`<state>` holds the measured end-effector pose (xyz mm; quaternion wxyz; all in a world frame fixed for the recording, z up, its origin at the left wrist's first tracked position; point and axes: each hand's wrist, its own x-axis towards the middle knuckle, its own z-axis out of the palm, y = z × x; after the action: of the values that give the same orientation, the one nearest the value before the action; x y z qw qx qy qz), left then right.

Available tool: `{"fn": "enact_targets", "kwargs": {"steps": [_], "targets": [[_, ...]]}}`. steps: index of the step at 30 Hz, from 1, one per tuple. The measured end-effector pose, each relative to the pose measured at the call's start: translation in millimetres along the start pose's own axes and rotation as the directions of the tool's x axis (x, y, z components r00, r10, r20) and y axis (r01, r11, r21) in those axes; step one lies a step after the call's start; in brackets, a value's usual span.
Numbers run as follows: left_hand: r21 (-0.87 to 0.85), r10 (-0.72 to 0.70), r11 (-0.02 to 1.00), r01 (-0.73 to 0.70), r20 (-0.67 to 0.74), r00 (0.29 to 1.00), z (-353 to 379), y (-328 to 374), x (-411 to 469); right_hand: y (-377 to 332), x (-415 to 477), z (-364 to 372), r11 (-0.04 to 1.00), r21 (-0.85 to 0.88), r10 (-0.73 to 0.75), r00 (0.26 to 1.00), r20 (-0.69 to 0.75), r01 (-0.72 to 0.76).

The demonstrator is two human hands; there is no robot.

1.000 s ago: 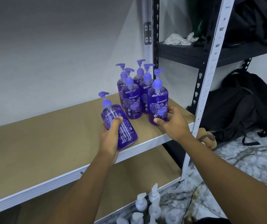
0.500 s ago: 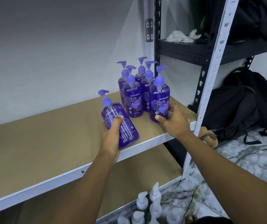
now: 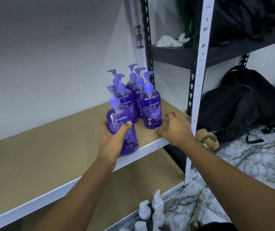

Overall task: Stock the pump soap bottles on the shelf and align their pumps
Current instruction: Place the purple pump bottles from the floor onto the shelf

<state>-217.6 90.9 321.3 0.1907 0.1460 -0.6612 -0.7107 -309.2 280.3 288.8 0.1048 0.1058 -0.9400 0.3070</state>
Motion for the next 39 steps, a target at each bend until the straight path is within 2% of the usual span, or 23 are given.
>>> {"fn": "enact_targets", "kwargs": {"steps": [3, 5, 11, 14, 17, 33, 39], "targets": [[0.112, 0.146, 0.982, -0.153, 0.066, 0.987, 14, 3, 5, 9, -2, 2, 0.989, -0.148, -0.011, 0.996, 0.092, 0.025], [0.148, 0.179, 0.969, -0.196, 0.124, 0.976, 20, 2, 8, 15, -2, 6, 0.975, -0.219, -0.012, 0.989, 0.148, 0.044], [0.202, 0.201, 0.949, -0.241, 0.201, 0.959, 17, -13, 15, 20, -1, 13, 0.965, -0.256, 0.000, 0.975, 0.222, 0.059], [0.371, 0.137, 0.901, -0.225, 0.249, 0.959, 4, -20, 13, 19, 0, 12, 0.964, -0.261, 0.004, 0.976, 0.219, 0.054], [0.469, 0.118, 0.860, -0.201, 0.201, 0.973, -4, -26, 11, 20, -1, 13, 0.962, -0.269, 0.009, 0.976, 0.219, 0.052], [0.548, 0.135, 0.821, -0.160, 0.086, 0.987, 13, -35, 33, 20, 0, 14, 0.969, -0.245, 0.019, 0.975, 0.223, 0.037], [0.571, 0.142, 0.803, -0.170, 0.095, 0.985, 15, -36, 33, 21, 1, 15, 0.971, -0.234, 0.014, 0.977, 0.212, 0.036]]}}
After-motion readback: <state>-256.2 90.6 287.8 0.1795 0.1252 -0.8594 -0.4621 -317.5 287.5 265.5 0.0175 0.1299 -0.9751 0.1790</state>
